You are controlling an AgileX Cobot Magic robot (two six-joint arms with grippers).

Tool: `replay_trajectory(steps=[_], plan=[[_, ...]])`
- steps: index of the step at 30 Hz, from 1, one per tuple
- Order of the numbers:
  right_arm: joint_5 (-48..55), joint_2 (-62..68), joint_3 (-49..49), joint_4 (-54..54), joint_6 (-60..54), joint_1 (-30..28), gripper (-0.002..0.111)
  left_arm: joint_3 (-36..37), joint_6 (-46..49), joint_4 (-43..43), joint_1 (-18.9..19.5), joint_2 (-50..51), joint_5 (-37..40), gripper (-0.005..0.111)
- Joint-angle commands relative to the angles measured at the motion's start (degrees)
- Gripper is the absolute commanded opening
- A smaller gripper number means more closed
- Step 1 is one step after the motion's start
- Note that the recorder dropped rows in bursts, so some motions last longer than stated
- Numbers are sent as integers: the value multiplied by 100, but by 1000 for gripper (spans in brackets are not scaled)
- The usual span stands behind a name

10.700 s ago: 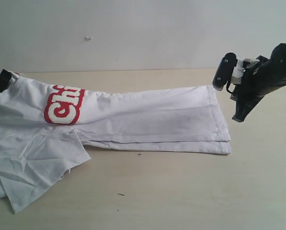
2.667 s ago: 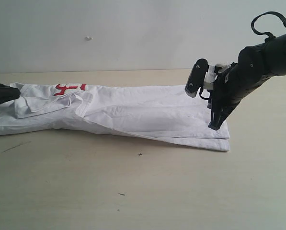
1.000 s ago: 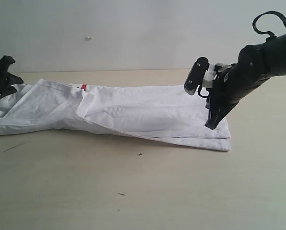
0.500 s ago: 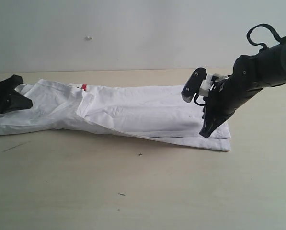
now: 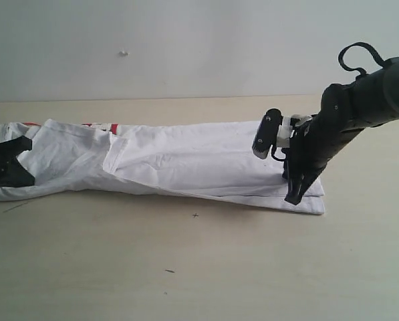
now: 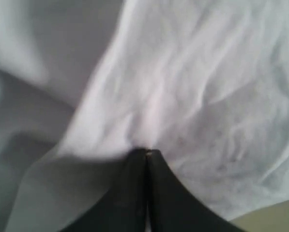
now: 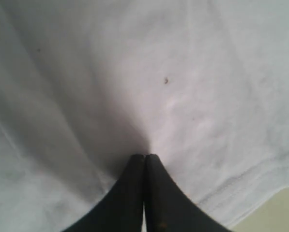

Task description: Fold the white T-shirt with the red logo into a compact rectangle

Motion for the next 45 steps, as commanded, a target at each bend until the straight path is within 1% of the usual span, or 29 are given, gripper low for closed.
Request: replay_trajectory(steps=[1,4,6,7,11,15,17,21,23,24,26,29,31,33,34,39,42,45], plan=[[1033,0,65,-17,-315,-20,0,88,-624,1182,-26,129,747,0],[1467,-113,65,-160,-315,-20,0,88,-694,1356,-26,119,1479,0],[1870,-184,65,-223,-315,-20,0,106,-899,1531,-26,105,1853,0],[2050,-216,65,-262,-315,-20,0,162,-913,1544,-26,67,1885,0],[2507,-275,87,-262,-242,-20,0,666,-930,1521,-26,-245,1676,0],[2545,-414,87,-262,-2,-20,0,1125,-914,1435,-26,-731,1127,0],[2409,-578,87,-198,-3,-20,0,1165,-746,1152,-26,-969,1026,0],[2135,-963,87,-1,10,-20,0,1165,-85,144,-26,-1434,1088,0],[2080,-1093,87,12,10,-20,0,1165,114,-101,-26,-1639,1049,2],[2080,-1147,87,12,29,-20,0,1165,114,-90,-26,-1745,962,5],[2080,-1213,87,45,87,-20,0,1165,114,76,-13,-1913,755,17],[2080,-1274,87,241,154,-20,0,1165,114,424,124,-2039,375,41],[2080,-1313,87,383,143,-20,0,1165,114,418,315,-2039,166,62],[2066,-1352,87,389,143,-20,0,1165,102,362,516,-2027,31,75],[2049,-1363,87,389,143,-20,0,1154,160,300,619,-2003,-10,78],[2023,-1373,87,389,132,-20,0,1118,612,158,999,-1751,-10,78],[2013,-1401,87,389,132,-20,0,1118,805,93,1099,-1572,-95,79],[1994,-1443,87,389,132,-20,0,1118,926,-113,1114,-1367,-247,81]])
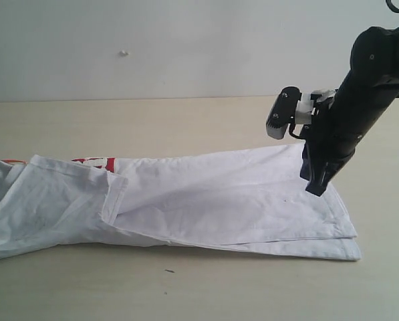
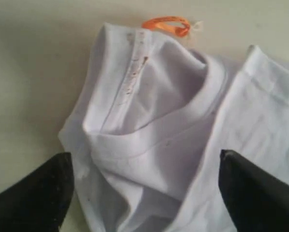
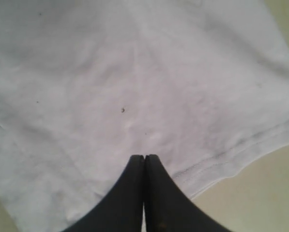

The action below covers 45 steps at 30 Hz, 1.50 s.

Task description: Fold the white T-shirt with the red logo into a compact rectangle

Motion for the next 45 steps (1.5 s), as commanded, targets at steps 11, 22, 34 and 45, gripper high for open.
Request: replay_trajectory(steps=[11,22,34,45], plan=[[-180,-325,2,23,-24,-20,0,-33,653,-477,41,506,-460,82],[-205,-325,2,67,-120,-20,0,-33,1739,-757,46,1173,655,81],[-366,-329,2,82,-128,-20,0,-104,2132,-1375,-141,1635,1794,41],[-330,-355,2,82,-117,-20,0,-440,1965,-1795,-240,1132,2438,0]])
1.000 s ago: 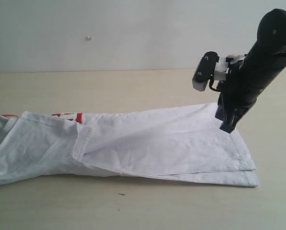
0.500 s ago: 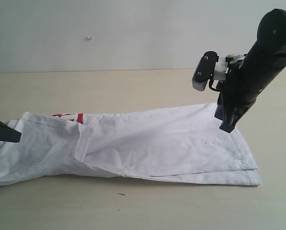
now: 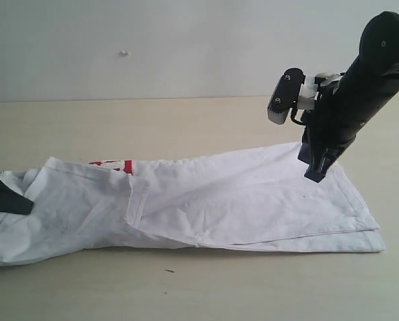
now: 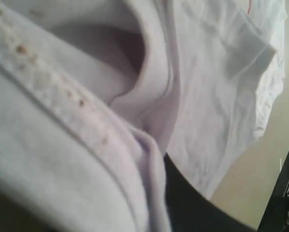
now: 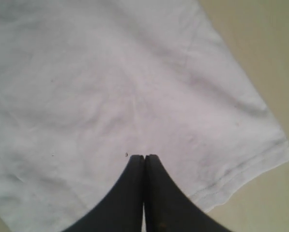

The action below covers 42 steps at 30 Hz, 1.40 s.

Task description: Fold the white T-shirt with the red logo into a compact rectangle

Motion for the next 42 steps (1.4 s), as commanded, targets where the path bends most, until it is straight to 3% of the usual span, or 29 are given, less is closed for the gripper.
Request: replay_trajectory(steps=[1,4,8,12,14,21,25,33,35,37,42], plan=[[-11,-68,2,39,-39,-20,0,-320,-319,-195,-34,-608,187,0],[2,-68,2,39,-27,-20,0,-632,-912,180,-34,-1154,187,0],[12,-68,2,-2,106,-20,0,-1260,-2144,1316,-34,-1770,187,0],[-50,-68,2,38,106,-20,0,-1650,-2469,993,-124,-2088,187,0],[-122,-68,2,38,106,-20,0,-1664,-2586,658,-378,-2200,187,0],[-139,-68,2,254,106,-20,0,-1664,-3251,544,-1924,-2231,67,0],[-91,-68,2,369,116,-20,0,-1664,-3634,544,-2887,-2195,-1078,0],[-95,-68,2,511,106,-20,0,-1664,-3905,530,-4409,-1460,-2392,0],[-95,-68,2,511,106,-20,0,-1664,-3905,481,-4697,-1198,-2530,8],[-106,-68,2,511,106,-20,0,-1664,-3905,468,-4906,-982,-2612,23],[-143,-68,2,511,106,-20,0,-1664,-3495,6,-5160,-629,-2645,82]])
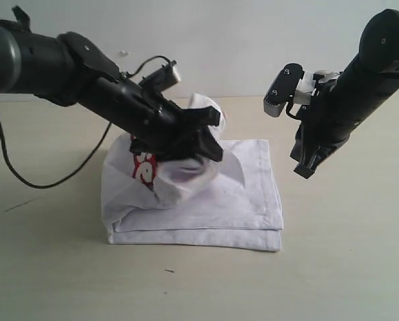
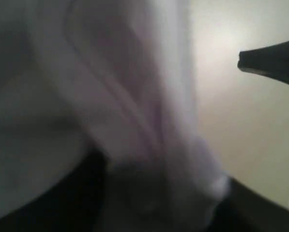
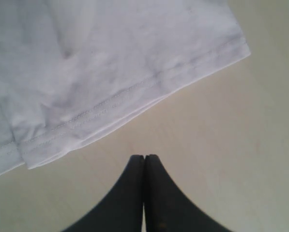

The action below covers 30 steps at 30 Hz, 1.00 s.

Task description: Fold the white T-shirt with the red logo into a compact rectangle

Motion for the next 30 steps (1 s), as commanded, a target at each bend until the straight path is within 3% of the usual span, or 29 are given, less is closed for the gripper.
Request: replay_trajectory(steps=[1,3,9,16,19,27,30], plan=[[-73,-68,2,44,12,-20,0,-21,505,-528,-122,201,-68,92],[-73,-68,2,44,12,-20,0,-21,684,-774,-122,201,17,105],[-73,-68,2,44,12,-20,0,-74,907,-596,105,177,267,105],[-111,-68,2,85,12,-20,0,-74,1046,-200,732,142,1096,105],[-115,-68,2,478,8,-20,0,-74,1184,-26,945,154,1658,105],[221,5,2,2470,27,-20,0,-50,1486,416,1194,154,2005,105],[146,98,2,2418,924,-20,8,-50,1486,439,1352,154,2139,105]])
